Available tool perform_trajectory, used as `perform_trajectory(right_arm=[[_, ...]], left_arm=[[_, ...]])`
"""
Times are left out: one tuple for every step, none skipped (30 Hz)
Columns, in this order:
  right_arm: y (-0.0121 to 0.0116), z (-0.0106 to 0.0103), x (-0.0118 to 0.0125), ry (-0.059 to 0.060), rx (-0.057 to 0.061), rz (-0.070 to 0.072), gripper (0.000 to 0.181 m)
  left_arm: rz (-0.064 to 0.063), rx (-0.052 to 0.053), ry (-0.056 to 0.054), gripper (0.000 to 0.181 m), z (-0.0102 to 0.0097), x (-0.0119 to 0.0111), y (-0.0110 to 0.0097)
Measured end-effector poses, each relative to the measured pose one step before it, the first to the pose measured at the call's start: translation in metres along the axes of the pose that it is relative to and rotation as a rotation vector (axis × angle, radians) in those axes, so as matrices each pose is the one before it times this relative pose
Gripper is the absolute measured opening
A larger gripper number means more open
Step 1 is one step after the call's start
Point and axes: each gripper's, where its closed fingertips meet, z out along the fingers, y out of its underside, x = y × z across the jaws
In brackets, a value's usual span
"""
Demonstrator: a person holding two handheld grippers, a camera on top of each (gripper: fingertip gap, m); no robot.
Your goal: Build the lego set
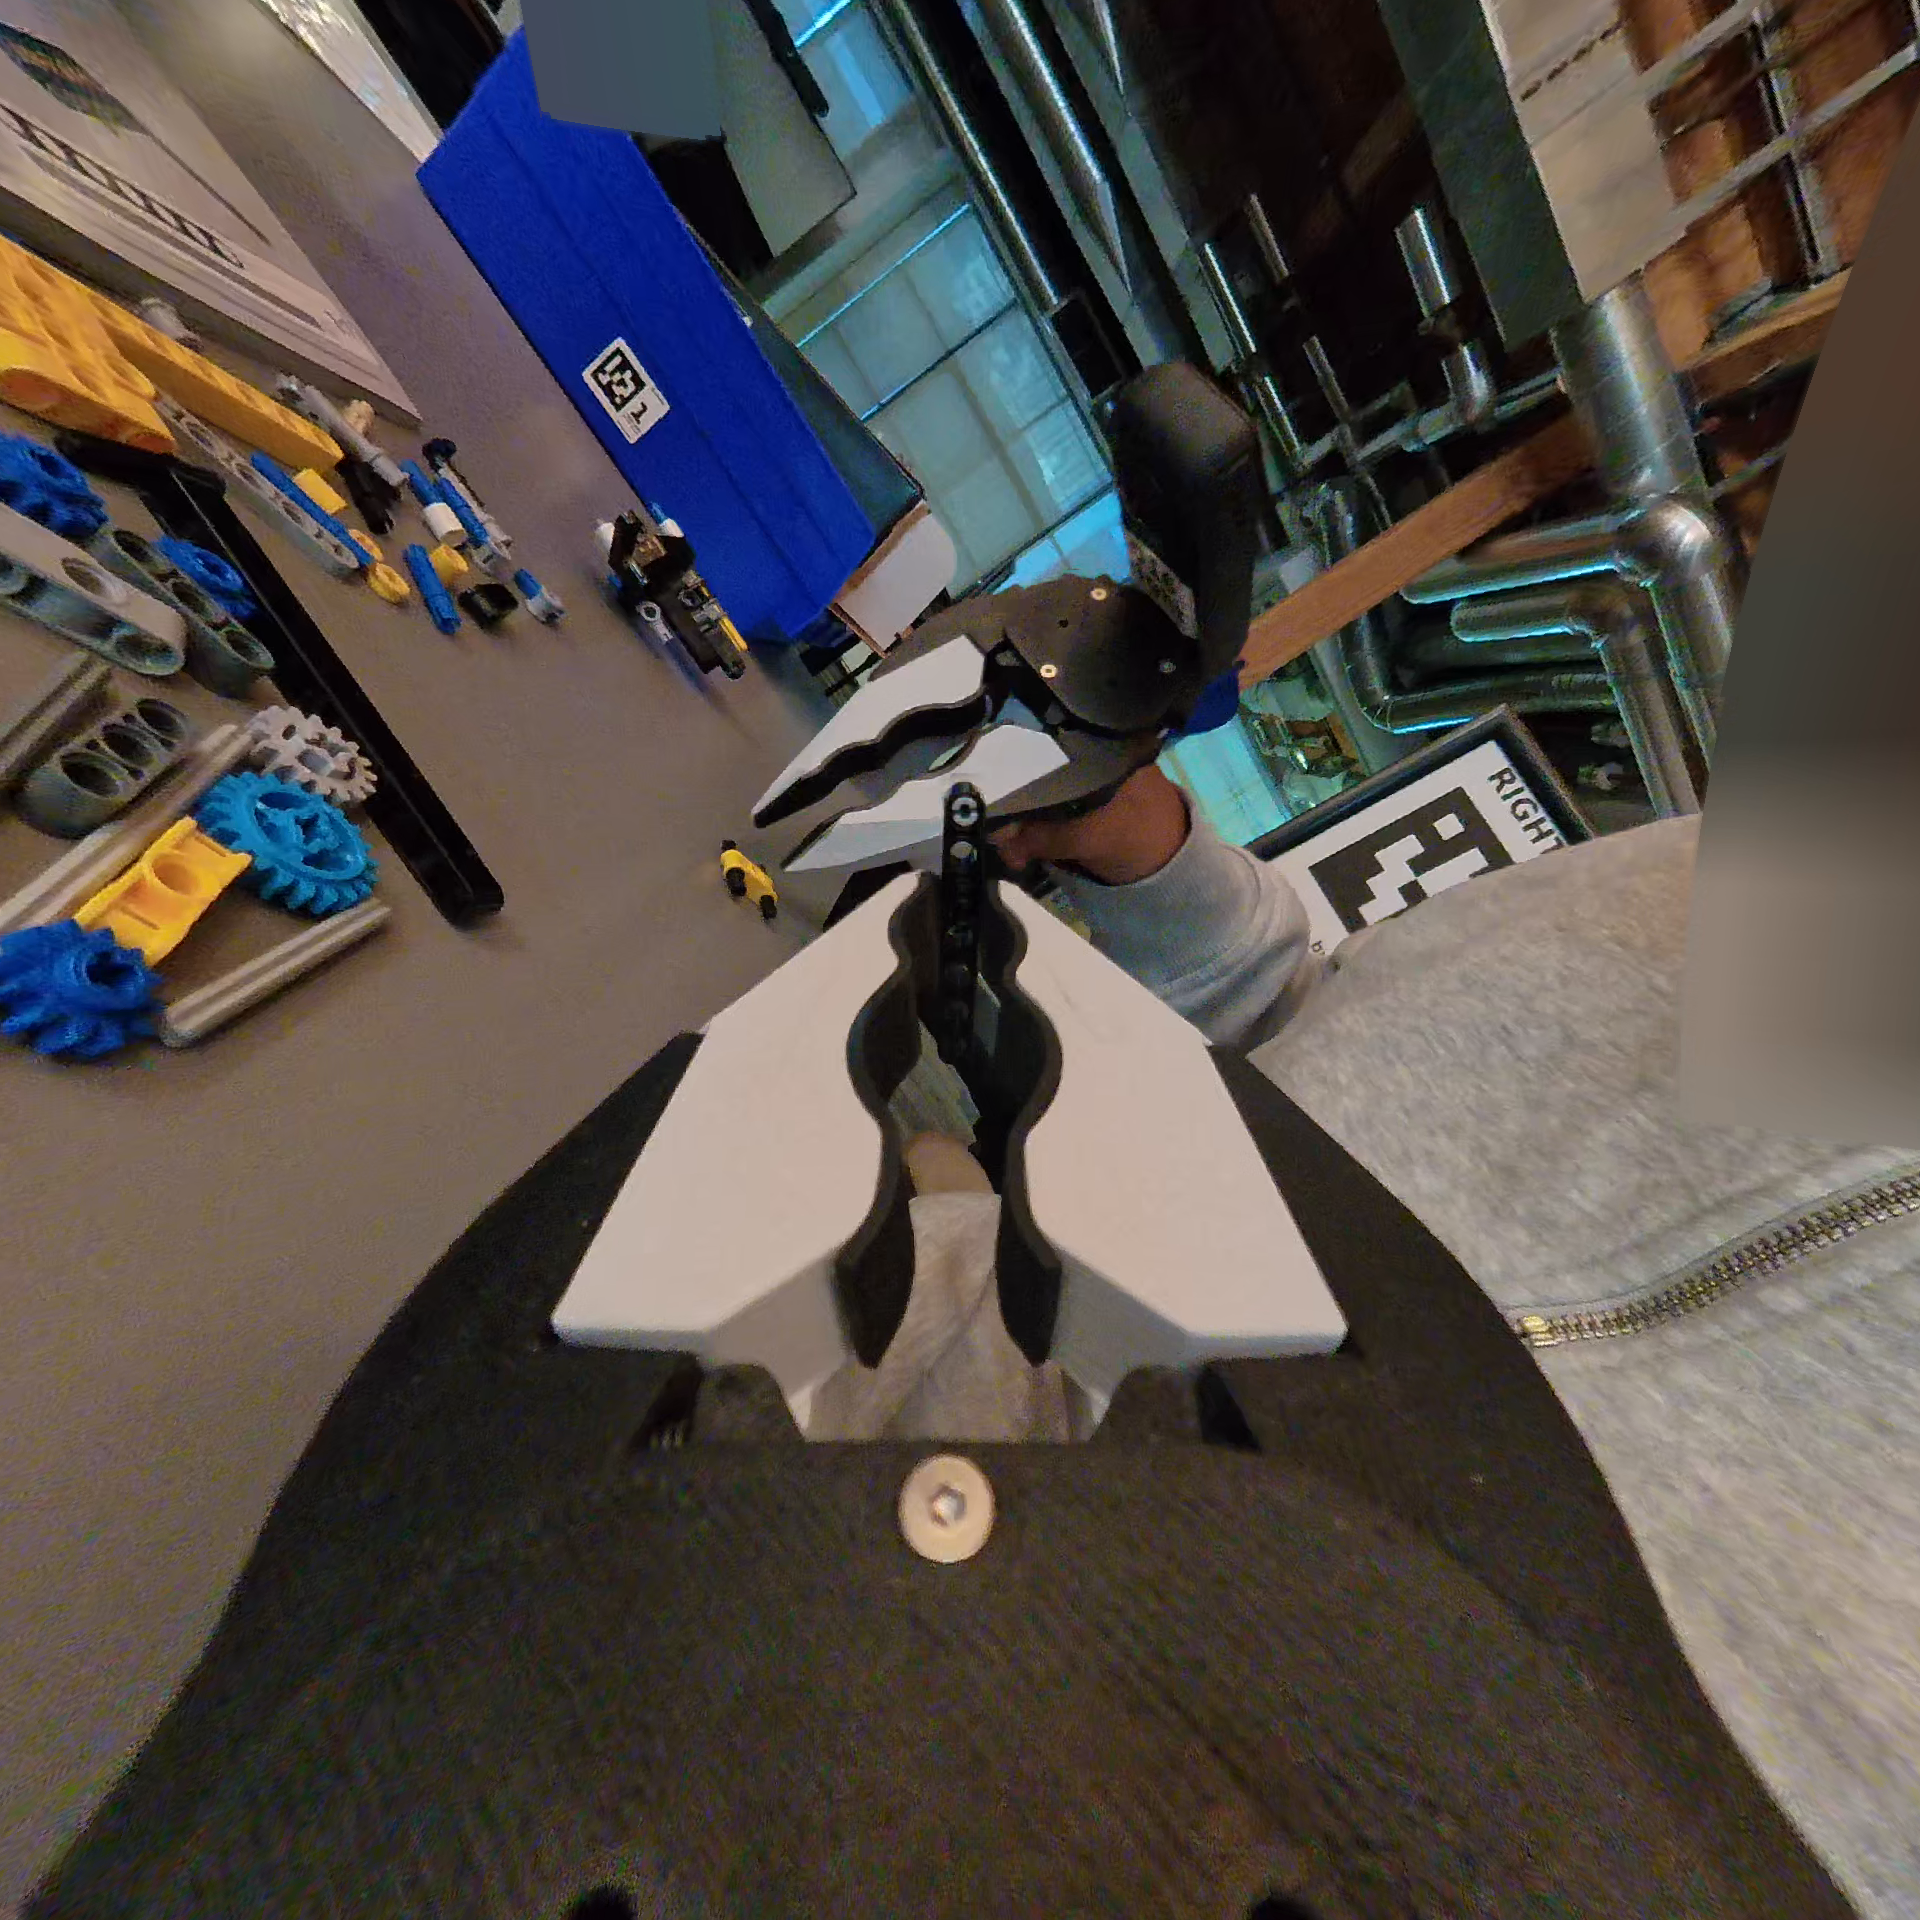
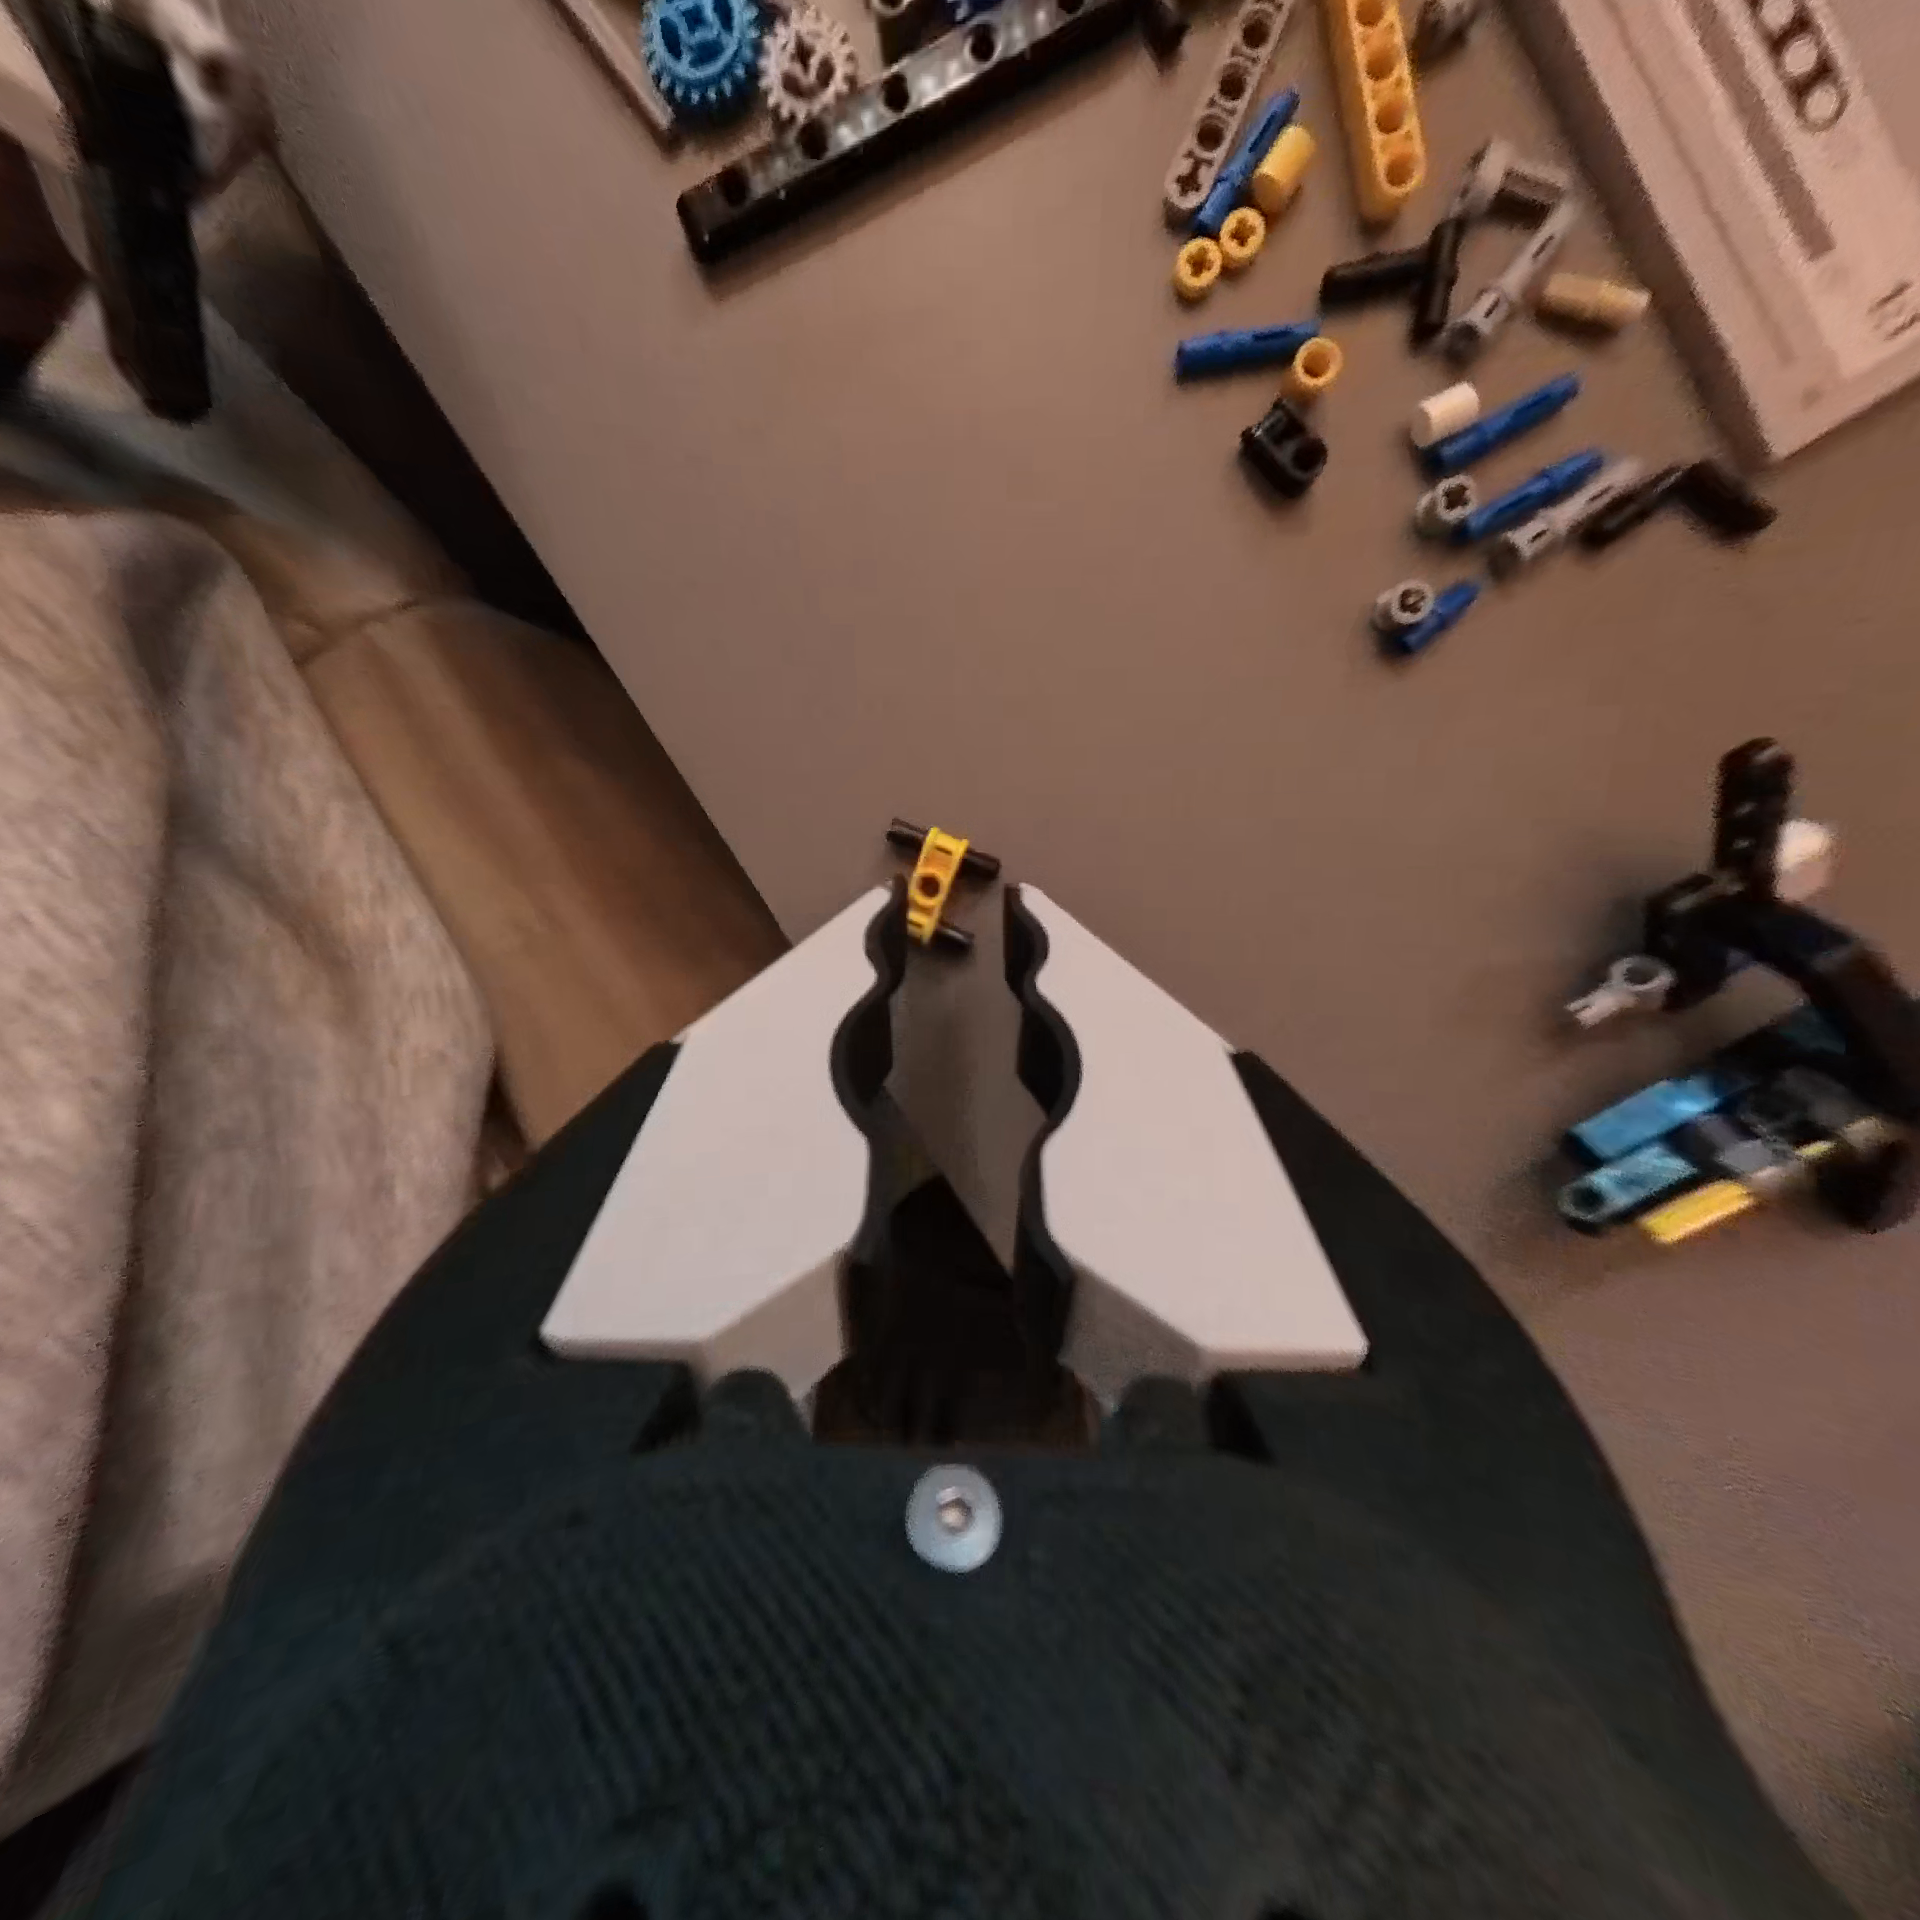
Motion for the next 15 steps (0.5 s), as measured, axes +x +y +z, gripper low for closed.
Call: perform_trajectory(right_arm=[[-0.00076, 0.0013, -0.00214, -0.0241, 0.0192, 0.0391, 0.018], [-0.0012, 0.0011, -0.0026, -0.0243, 0.0196, 0.035, 0.019], [-0.00064, 0.00109, -0.00186, -0.0149, 0.0132, 0.0269, 0.02], [0.00064, 0.00127, -0.00053, -0.0005, 0.0028, 0.0142, 0.021], [0.00127, 0.00144, 0.00065, 0.0132, -0.0032, 0.0021, 0.021], [0.00142, 0.00162, 0.00153, 0.0224, -0.0064, -0.0044, 0.019], [0.00163, 0.0019, 0.00124, 0.0231, -0.01, -0.0081, 0.018], [0.00118, 0.00188, 0.00044, 0.0188, -0.0081, -0.0096, 0.016], [-0.00143, 0.00064, 0.00025, 0.0167, 0.008, -0.0098, 0.014], [-0.00018, 0.00113, -0.00073, 0.0074, -0.0018, -0.0067, 0.01], [-0.00128, 0.00081, -0.00044, 0.0059, 0.0063, -0.0044, 0.006], [-0.00145, 0.00075, -0.00036, 0.0057, 0.0078, -0.0032, 0.006], [-0.00171, 0.00067, -0.00111, 0.0006, 0.0099, -0.0053, 0.006], [-0.00333, 0.00032, -0.00209, -0.0023, 0.0198, -0.0101, 0.006], [-0.00617, -0.00083, -0.00267, 0.0005, 0.0391, -0.0163, 0.006]], left_arm=[[0.001, -0.0025, 0.0016, 0.005, 0.00051, 0.00014, 0.00051], [0.0031, -0.0031, -0.0007, 0.005, 0.00039, -0.00002, 0.00049], [0.0039, -0.0039, -0.002, 0.005, 0.00033, 0.00002, 0.00065], [0.0035, -0.0037, -0.0019, 0.005, 0.00023, -0.00003, 0.00065], [0.0021, -0.002, -0.0011, 0.005, 0.00026, 0.00006, 0.00036], [-0.0005, -0.0013, 0.0009, 0.005, 0.00025, 0.00019, 0.00048], [-0.0015, -0.0008, 0.0021, 0.005, 0.00031, 0.00037, 0.00033], [-0.0011, -0.0009, 0.0011, 0.005, 0.0003, 0.0002, 0.00035], [0.0005, -0.0014, -0.0001, 0.005, 0.00027, 0.00014, 0.00039], [0.0011, -0.0013, -0.0013, 0.005, 0.00027, 0.00007, 0.0004], [0.0019, 0.0003, -0.0016, 0.005, 0.00001, 0.00006, 0.00004], [0.001, 0.0003, -0.0009, 0.005, 0.0, 0.00013, 0.00009], [0.0002, 0.0004, -0.0005, 0.005, 0.00004, 0.00013, -0.00008], [0.0008, 0.0022, -0.0006, 0.005, -0.00016, 0.00006, -0.00027], [0.0013, 0.0037, 0.0006, 0.005, -0.00004, 0.00027, -0.00053]])
